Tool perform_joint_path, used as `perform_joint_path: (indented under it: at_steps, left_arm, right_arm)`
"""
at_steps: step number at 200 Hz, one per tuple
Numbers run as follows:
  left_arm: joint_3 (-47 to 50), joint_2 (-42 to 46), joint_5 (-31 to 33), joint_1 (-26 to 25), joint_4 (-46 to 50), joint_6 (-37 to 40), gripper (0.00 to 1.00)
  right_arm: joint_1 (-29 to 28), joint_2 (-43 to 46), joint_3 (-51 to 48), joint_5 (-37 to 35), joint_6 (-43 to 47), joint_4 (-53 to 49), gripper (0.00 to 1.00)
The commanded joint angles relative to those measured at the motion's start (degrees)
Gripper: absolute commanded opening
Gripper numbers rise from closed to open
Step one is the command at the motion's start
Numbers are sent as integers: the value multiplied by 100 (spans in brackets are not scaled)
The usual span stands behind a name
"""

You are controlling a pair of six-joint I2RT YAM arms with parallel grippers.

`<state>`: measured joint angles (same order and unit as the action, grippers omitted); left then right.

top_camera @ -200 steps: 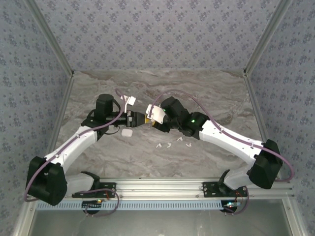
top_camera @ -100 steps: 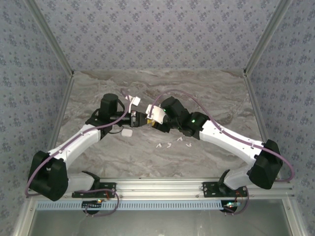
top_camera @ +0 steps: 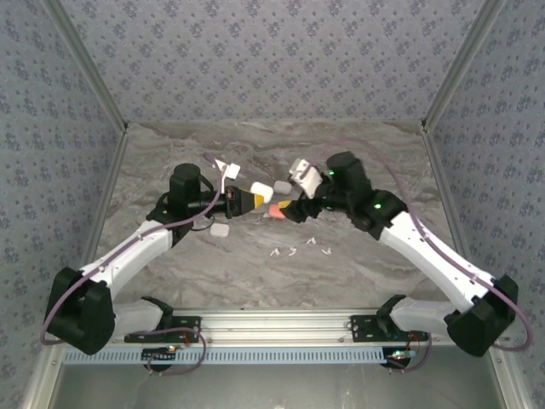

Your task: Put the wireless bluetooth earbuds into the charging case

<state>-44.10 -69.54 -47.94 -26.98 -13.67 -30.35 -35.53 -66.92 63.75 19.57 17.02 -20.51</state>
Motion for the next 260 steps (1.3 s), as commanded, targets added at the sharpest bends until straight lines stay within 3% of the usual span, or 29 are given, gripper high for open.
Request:
perform_joint_path:
  at_steps: [1, 20, 53, 203, 260]
  left_arm:
    - [122, 404, 305, -207, -838, 450, 8]
    - [265, 617, 598, -416, -1187, 733, 5]
    - [470, 822, 895, -671, -1663, 1043, 1]
    - [518, 837, 980, -916, -1911, 1206, 0]
    - [515, 819, 962, -928, -1879, 1276, 0]
  right_arm:
    - [428, 318, -305, 1637, -1124, 620, 88]
    - [627, 445, -450, 1960, -1681, 1096, 100]
    - [622, 408, -442, 2271, -2186, 1607, 100]
    - [451, -108, -193, 1025, -2256, 1251, 100]
    - [499, -221, -90, 904, -2309, 1251, 100]
